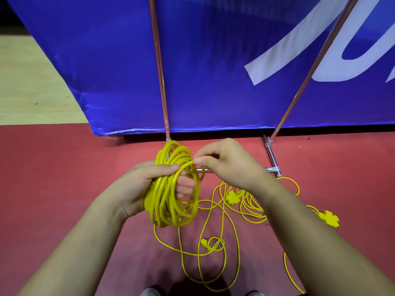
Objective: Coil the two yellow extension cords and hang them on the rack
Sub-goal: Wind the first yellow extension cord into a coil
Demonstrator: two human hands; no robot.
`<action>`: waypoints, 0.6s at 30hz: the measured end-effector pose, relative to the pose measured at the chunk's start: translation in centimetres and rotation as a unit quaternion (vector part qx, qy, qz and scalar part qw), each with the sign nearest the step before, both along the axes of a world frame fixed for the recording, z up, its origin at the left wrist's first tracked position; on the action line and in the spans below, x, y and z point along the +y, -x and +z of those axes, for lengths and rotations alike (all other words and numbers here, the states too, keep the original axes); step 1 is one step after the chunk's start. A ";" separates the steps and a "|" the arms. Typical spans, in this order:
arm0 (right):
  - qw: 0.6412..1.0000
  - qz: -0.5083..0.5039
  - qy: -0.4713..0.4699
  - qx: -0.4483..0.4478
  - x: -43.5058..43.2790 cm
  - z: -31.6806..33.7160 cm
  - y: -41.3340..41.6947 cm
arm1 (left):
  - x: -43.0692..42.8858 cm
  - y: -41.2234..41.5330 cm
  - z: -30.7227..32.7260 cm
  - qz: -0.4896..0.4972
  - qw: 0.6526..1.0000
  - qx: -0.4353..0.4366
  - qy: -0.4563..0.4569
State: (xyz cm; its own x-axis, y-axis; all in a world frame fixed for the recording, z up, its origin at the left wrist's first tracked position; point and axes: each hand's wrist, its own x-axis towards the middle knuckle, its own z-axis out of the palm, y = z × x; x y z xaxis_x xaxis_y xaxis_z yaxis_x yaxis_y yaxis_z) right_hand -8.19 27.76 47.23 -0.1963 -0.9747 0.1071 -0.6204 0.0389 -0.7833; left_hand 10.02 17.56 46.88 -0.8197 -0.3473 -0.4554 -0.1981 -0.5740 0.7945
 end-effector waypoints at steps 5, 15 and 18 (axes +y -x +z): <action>0.991 0.019 -0.032 -0.125 0.2 -1.0 0.5 | -0.6 -0.3 -0.3 0.008 0.995 0.096 0.006; 0.954 -0.122 -0.001 -0.275 1.2 -3.7 4.4 | -1.9 -1.4 -0.3 -0.035 0.998 0.046 0.006; 0.977 -0.109 0.001 -0.184 0.6 -3.1 3.8 | -1.6 -1.4 -0.3 -0.020 0.999 0.030 -0.010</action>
